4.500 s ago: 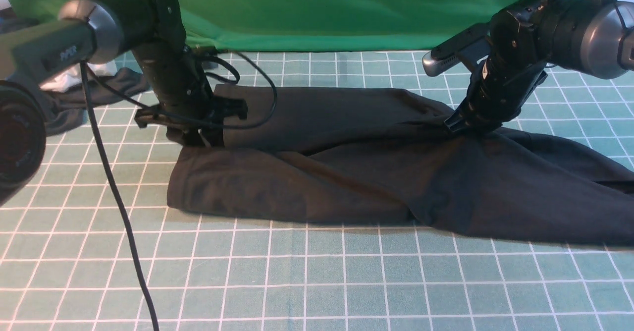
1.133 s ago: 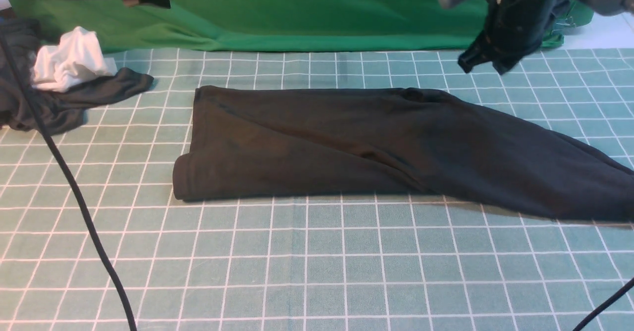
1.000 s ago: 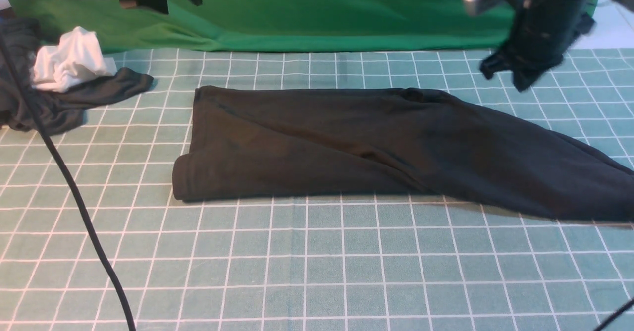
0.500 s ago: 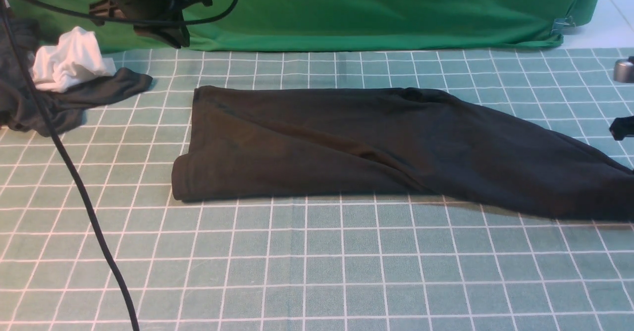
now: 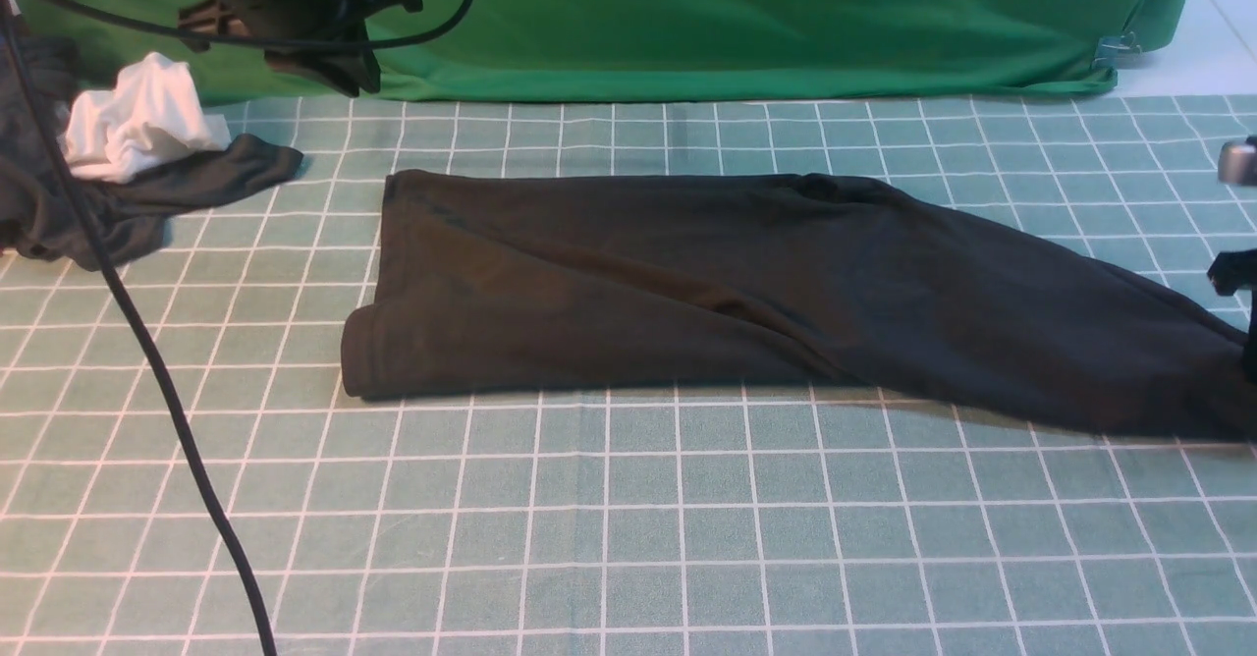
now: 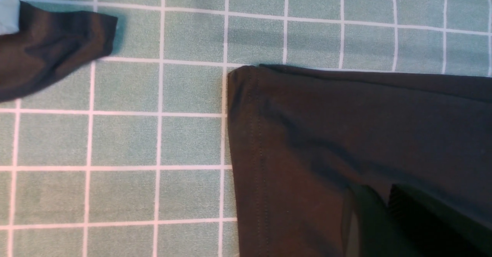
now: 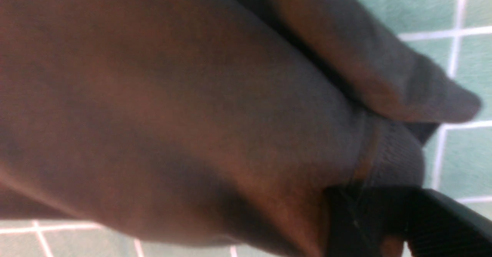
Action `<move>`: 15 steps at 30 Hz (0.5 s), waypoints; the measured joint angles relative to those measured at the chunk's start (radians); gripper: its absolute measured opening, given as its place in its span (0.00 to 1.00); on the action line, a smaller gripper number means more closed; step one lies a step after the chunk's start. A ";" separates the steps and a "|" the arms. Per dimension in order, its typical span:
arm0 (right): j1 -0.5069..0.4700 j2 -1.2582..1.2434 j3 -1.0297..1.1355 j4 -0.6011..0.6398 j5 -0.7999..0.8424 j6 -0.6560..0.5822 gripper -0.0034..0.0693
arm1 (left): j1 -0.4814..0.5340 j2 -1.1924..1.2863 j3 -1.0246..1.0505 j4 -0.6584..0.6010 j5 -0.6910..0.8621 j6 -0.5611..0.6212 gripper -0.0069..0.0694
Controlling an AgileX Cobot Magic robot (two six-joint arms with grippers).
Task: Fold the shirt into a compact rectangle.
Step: 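Pull the folded dark garment lengthwise by its ends to straighten it flat on the table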
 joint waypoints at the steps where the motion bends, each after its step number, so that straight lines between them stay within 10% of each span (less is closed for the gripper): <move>1: 0.000 0.007 0.000 0.000 0.000 0.000 0.37 | 0.000 0.000 0.000 -0.003 0.000 0.000 0.17; 8: 0.000 0.044 -0.001 0.006 0.002 -0.010 0.12 | 0.000 0.000 0.000 -0.018 -0.003 0.000 0.17; 15: -0.005 -0.002 -0.065 -0.011 0.022 -0.011 0.09 | 0.000 0.000 0.000 -0.018 -0.004 0.000 0.18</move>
